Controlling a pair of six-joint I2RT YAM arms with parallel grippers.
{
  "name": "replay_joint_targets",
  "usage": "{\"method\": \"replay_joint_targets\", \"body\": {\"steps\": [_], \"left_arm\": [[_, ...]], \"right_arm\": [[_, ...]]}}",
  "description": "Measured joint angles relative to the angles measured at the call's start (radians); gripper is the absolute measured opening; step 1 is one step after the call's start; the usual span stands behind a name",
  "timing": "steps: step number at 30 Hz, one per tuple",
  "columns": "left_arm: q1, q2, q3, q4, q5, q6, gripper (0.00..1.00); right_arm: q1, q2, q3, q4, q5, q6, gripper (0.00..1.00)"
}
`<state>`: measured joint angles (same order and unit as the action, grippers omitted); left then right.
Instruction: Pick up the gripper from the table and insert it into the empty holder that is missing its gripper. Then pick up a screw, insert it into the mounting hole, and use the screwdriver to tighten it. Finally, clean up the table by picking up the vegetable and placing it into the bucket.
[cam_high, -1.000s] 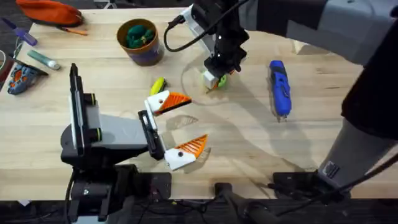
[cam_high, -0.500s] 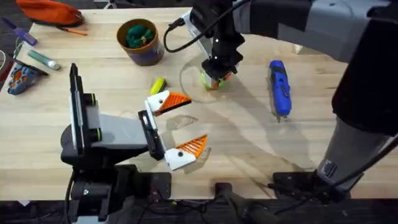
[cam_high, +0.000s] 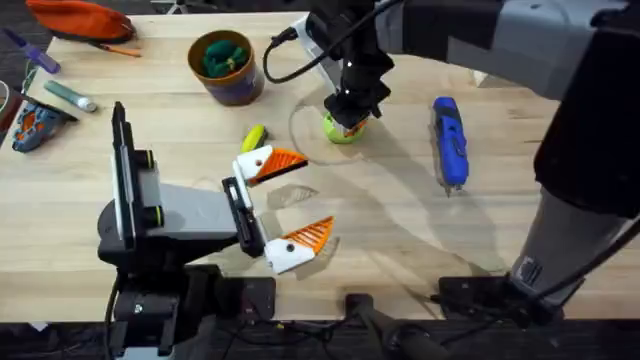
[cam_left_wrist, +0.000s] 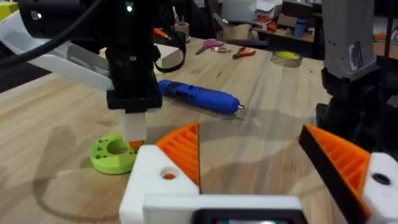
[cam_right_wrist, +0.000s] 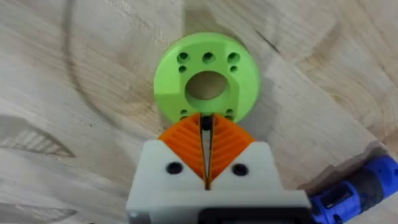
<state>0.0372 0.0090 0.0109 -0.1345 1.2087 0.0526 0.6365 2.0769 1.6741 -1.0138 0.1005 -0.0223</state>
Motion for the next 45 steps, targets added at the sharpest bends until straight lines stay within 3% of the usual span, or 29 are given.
{"method": "replay_joint_targets", "body": {"steps": [19,38,45], "left_arm": [[0.000,0.000,0.000,0.000,0.000,0.000,0.987],[0.000,0.000,0.000,0.000,0.000,0.000,0.986],[0.000,0.000,0.000,0.000,0.000,0.000,0.987]], "right_arm": [[-0.005,0.000,0.026,-0.050,0.000,0.000,0.007],[-0.014,-0.047,0.438,-0.342,0.004,-0.028,0.007],[0.034,-0.047,0.680,-0.517,0.007,-0.072,0.007]]}}
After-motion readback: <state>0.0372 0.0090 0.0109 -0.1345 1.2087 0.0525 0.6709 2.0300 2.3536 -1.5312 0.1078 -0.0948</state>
